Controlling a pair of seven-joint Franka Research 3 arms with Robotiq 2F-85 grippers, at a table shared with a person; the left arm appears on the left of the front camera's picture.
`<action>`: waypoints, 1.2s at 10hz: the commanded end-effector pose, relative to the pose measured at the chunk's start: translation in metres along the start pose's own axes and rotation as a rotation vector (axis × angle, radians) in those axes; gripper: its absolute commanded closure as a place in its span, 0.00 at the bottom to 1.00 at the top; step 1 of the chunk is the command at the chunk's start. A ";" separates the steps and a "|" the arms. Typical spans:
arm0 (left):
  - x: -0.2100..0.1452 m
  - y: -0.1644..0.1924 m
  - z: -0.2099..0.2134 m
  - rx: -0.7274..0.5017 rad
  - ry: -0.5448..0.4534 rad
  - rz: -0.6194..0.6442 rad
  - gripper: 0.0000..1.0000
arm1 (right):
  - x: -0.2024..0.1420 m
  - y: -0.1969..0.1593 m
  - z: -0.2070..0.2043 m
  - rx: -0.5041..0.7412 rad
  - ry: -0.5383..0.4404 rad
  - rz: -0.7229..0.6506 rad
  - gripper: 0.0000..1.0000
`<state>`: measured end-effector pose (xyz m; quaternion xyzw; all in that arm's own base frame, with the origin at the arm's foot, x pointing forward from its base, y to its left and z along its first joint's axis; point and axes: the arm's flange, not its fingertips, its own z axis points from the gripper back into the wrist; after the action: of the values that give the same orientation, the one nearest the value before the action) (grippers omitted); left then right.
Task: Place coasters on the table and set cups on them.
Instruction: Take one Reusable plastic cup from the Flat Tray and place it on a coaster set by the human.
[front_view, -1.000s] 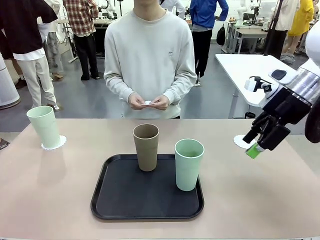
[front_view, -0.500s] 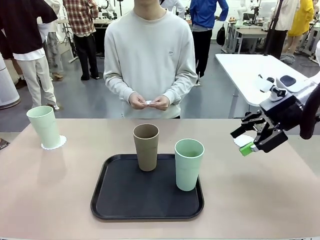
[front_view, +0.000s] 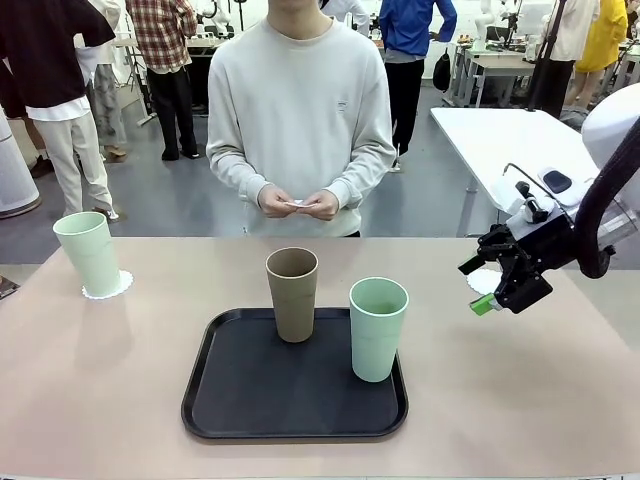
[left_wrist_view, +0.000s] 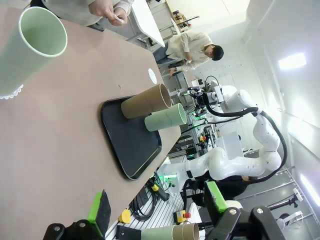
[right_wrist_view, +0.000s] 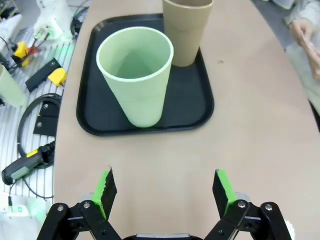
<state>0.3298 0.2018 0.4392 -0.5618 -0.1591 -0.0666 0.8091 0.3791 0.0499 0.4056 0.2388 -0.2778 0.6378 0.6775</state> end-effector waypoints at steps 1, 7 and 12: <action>0.001 -0.002 0.001 -0.005 -0.010 0.000 0.00 | 0.003 0.008 0.005 0.050 -0.046 0.004 0.00; 0.001 -0.002 0.001 -0.005 -0.010 0.000 0.00 | -0.015 0.001 -0.004 -0.040 -0.206 0.004 0.00; 0.001 -0.002 0.001 -0.005 -0.010 0.000 0.00 | -0.069 0.013 -0.041 0.056 -0.523 -0.028 0.00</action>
<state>0.3298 0.2017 0.4392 -0.5616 -0.1590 -0.0666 0.8092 0.3833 0.0265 0.3508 0.3905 -0.4150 0.5526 0.6083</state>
